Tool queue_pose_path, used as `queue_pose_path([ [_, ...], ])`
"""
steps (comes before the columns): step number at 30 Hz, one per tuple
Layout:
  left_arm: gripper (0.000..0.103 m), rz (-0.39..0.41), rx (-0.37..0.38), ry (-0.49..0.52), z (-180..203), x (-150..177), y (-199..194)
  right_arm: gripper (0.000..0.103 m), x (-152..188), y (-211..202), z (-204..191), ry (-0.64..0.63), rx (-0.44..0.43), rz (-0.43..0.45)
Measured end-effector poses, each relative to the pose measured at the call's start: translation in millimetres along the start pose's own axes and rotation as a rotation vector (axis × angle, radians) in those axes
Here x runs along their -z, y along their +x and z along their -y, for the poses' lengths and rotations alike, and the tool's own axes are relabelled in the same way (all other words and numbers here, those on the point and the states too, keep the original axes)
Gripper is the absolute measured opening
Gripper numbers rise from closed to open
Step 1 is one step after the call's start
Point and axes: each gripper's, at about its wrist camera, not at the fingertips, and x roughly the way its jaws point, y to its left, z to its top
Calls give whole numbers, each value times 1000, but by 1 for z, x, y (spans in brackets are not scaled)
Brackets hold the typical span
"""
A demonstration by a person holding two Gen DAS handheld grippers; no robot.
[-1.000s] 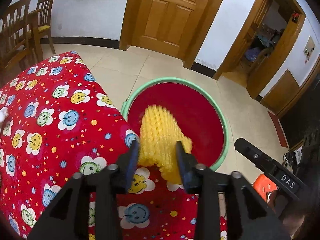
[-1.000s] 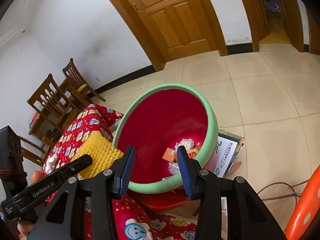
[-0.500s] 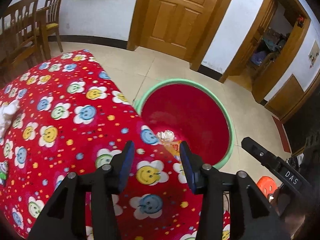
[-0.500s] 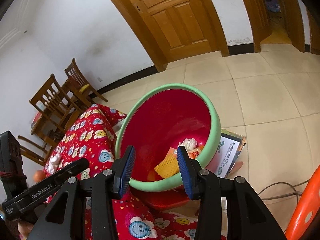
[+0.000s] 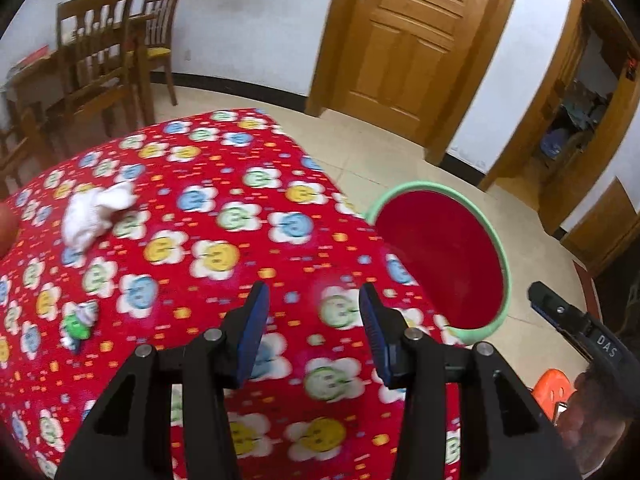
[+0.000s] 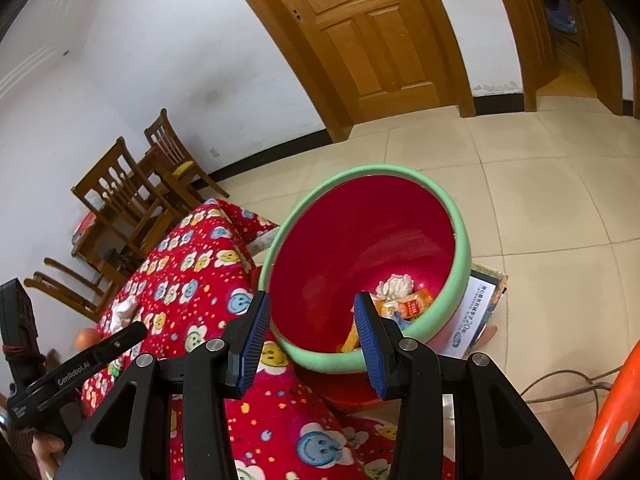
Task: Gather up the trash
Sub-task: 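Move both grippers back to the green toy and white sock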
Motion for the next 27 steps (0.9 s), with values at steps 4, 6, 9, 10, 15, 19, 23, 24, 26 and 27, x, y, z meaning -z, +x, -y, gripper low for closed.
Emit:
queue_pose_path([
  [4,46,6,-28,-34,-22,4,-7,44,2,0,-9,-12,-8,-3],
  [6,47,7,-56,-48,-34,6,-11,44,4,1,-13,-20,-12,-4],
  [9,47,11,-83,-69,-50,9,-17,44,6,2,-20,-31,-22,-11],
  [10,47,13,-91,-75,-55,10,-19,44,7,2,-22,-34,-25,-13],
  [15,47,18,-149,-107,-85,14,-26,44,10,3,-33,-52,-34,-20],
  [19,47,7,-194,-150,-106,17,-27,45,11,5,-39,-61,-37,-25],
  [23,47,-6,-231,-166,-120,21,-23,45,14,8,-45,-69,-46,-35],
  [24,47,-12,-248,-164,-124,22,-20,45,15,9,-47,-73,-47,-38],
  [26,47,-18,-272,-165,-129,23,-17,45,15,10,-50,-80,-48,-43],
  [27,47,-22,-281,-167,-131,24,-15,45,16,10,-51,-83,-48,-45],
])
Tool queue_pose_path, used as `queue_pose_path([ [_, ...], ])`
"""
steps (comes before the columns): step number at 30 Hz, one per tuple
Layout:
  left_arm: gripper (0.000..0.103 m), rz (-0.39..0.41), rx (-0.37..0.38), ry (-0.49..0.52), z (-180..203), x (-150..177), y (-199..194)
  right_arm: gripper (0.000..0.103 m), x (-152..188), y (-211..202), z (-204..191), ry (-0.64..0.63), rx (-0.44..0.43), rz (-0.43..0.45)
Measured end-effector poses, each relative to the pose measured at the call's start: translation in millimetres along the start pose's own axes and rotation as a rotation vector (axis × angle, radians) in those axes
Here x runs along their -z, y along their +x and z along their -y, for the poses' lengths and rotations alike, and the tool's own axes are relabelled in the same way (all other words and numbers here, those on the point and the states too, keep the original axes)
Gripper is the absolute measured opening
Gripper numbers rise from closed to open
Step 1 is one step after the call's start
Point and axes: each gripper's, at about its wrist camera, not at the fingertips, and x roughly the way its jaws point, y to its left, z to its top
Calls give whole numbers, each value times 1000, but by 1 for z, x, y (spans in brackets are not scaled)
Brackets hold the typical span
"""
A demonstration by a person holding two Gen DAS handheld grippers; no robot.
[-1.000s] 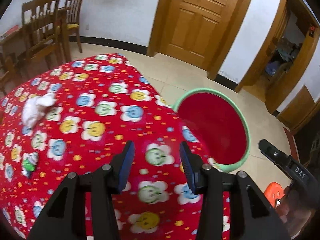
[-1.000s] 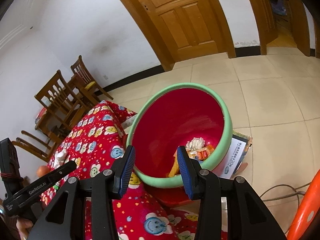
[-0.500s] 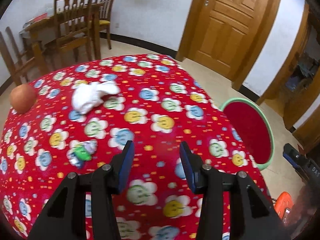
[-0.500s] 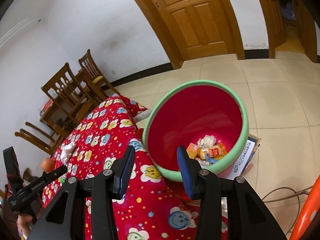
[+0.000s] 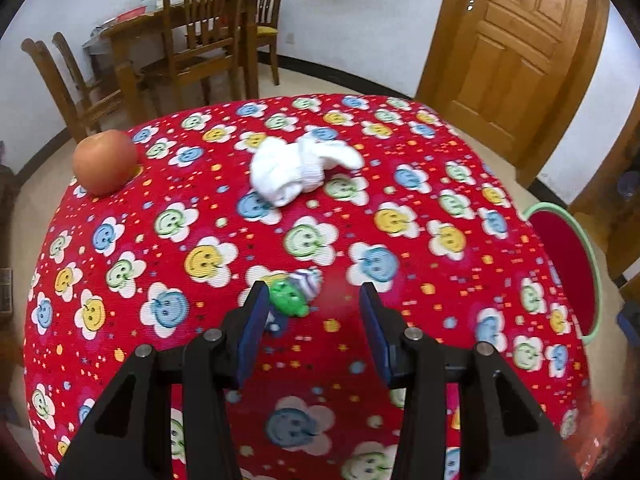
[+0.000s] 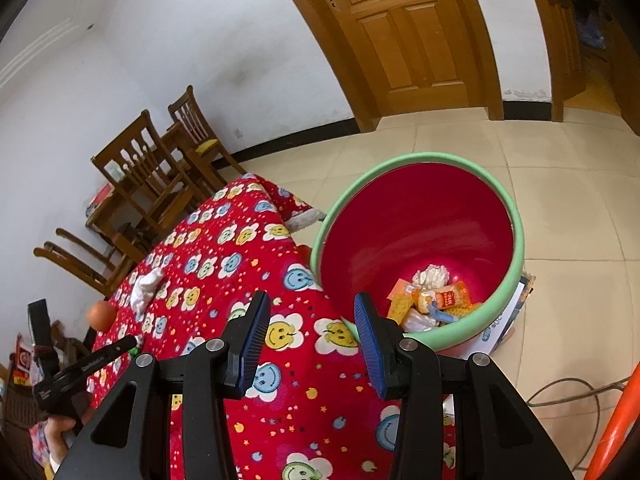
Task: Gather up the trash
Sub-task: 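Move both grippers back to the green toy and white sock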
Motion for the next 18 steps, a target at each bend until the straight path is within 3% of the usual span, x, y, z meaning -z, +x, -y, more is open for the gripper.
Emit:
queue_pose_path([
  [18,45,-38,-42,10,-14,2,25,45,2,12,-14,-27,-11,-32],
])
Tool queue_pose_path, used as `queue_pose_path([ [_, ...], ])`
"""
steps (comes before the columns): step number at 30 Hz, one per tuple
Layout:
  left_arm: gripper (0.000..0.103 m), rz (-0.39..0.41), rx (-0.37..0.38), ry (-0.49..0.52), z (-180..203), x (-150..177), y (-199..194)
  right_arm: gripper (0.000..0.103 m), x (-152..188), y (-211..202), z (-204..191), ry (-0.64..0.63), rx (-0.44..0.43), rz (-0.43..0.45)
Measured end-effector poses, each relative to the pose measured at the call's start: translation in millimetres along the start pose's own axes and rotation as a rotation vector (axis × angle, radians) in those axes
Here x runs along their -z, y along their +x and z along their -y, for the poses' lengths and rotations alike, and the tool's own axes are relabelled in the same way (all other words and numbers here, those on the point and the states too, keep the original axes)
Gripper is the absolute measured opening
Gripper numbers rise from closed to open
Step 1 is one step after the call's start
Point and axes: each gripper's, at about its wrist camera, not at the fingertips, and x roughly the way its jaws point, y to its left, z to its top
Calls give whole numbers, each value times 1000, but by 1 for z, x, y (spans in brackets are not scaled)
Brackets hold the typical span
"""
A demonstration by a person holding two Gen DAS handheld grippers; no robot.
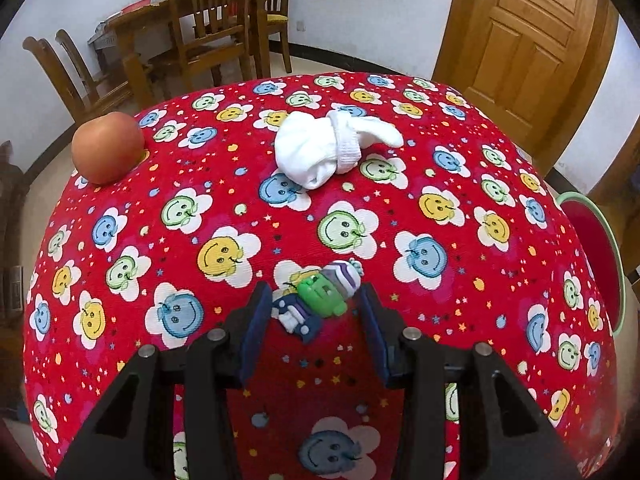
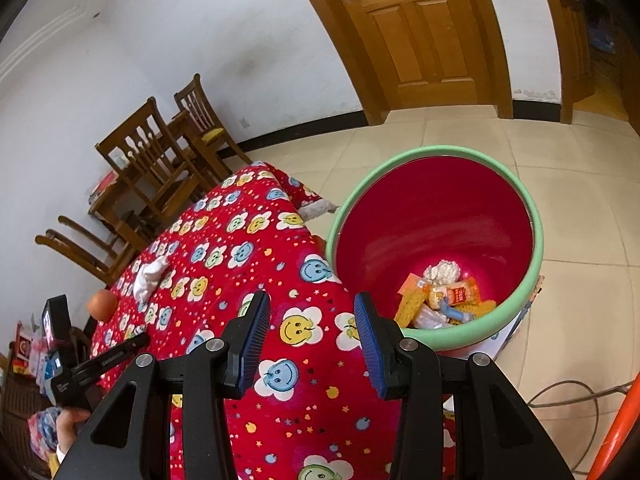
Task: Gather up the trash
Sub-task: 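Move both grippers back to the green toy and white sock, then grasp the green toy figure with the left gripper while the right grasps the white sock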
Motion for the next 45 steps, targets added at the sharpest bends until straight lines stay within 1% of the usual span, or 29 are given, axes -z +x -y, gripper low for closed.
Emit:
queue_pose_path([
  [6,44,8,12,2,-1,0,0,45,-1,5,-9,-14,-4,-11],
  [13,43,36,47,-41,-13,-1,-13,45,-2,11,-27,-49,-14,-21],
  [16,43,51,56,-71,-23,-4,-19,45,-3,15,-39,-74,-24,-28],
  [22,43,80,47,-127,-46,-15,-29,45,-1,26,-72,-127,-63,-45],
  [27,43,111,10,-185,-69,-27,-37,45,-3,41,-103,-165,-108,-73],
  [33,43,144,-38,-269,-98,-32,-38,45,-2,63,-149,-228,-145,-94],
  [39,43,155,-84,-312,-119,-27,-29,45,1,92,-188,-270,-151,-127],
  [45,43,133,-105,-363,-140,-21,-18,45,8,124,-222,-321,-140,-160],
])
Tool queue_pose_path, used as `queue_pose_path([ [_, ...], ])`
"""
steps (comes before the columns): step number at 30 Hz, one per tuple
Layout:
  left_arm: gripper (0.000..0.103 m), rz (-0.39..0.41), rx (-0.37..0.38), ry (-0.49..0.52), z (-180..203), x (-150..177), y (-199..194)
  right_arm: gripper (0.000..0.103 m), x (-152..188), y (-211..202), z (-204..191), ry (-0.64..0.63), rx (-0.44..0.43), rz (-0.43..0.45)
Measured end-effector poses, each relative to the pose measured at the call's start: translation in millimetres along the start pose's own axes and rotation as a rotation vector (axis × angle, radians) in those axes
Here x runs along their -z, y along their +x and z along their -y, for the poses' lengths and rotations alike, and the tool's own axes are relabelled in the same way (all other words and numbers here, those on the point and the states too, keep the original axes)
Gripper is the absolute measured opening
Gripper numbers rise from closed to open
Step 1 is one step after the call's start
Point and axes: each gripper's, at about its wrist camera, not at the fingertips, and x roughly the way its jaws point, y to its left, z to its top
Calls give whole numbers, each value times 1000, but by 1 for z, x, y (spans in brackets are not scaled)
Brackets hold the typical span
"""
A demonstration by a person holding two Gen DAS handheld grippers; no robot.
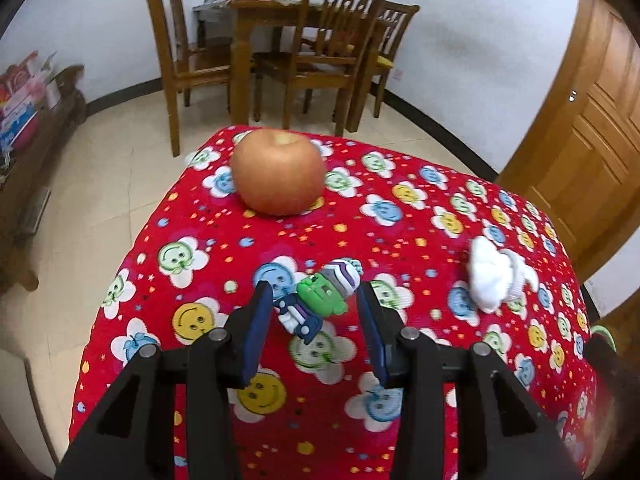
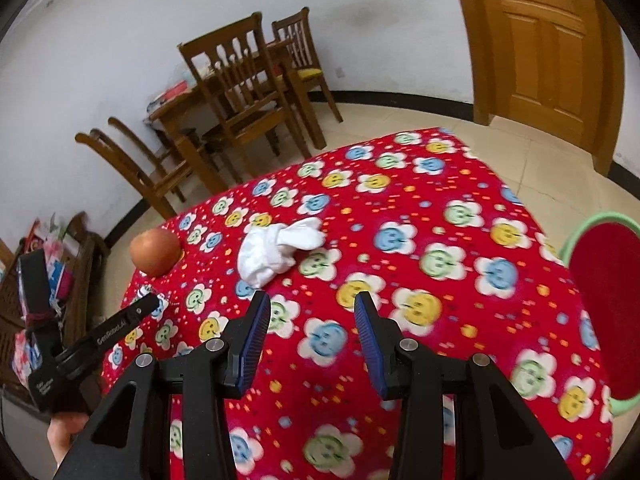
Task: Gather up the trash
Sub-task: 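Grasp the green toy figure with the left gripper while the right grasps the white sock, then carry the white sock over the bin and open the right gripper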
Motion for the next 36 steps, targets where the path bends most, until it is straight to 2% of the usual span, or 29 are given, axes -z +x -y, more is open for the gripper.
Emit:
queue_pose_path([
  [8,43,10,-34,-37,-16,2,3,45,-8,52,-26,-20,-7,-52],
  [21,43,-8,-16,-32,-15,5,7,44,-19,100,-40,-42,30,-87],
  [25,43,-8,-16,-30,-13,5,8,27,-18,104,-39,-51,40,-95],
  [29,43,-4,-12,-23,-10,6,7,17,-16,101,-38,-52,38,-91],
  [36,43,1,-10,-13,-7,6,7,15,-10,80,-38,-60,17,-62],
])
